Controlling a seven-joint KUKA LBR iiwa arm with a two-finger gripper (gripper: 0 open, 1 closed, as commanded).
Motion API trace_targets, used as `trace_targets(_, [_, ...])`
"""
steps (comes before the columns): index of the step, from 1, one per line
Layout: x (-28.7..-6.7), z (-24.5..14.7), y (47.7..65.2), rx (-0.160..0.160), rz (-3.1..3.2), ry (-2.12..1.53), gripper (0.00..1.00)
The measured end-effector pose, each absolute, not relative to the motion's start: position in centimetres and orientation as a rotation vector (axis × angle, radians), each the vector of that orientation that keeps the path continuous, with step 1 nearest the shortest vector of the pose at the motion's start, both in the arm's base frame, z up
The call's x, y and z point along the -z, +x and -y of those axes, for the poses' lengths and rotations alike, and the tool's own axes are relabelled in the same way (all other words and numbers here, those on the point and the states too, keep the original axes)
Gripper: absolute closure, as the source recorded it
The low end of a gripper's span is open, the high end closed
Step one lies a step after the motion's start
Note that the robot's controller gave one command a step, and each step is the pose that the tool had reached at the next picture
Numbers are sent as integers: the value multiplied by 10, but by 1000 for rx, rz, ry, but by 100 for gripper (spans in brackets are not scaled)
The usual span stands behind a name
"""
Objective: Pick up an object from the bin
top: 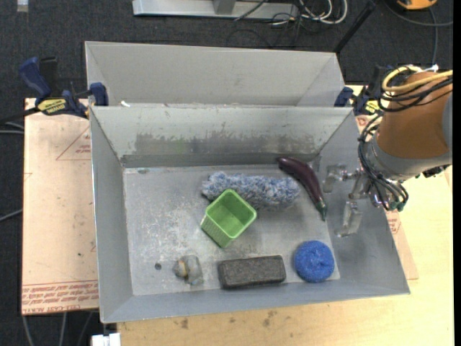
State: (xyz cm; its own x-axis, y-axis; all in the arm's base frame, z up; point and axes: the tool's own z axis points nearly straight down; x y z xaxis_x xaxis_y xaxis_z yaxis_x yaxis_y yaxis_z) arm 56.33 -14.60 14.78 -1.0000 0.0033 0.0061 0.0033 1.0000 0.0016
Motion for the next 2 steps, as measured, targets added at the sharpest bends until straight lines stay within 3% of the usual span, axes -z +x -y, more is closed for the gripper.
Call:
trace_targets(1, [-152, 146, 565, 0, 3143, 0, 0])
trace_targets(2, [-99, 122, 583, -3, 3149, 86, 0])
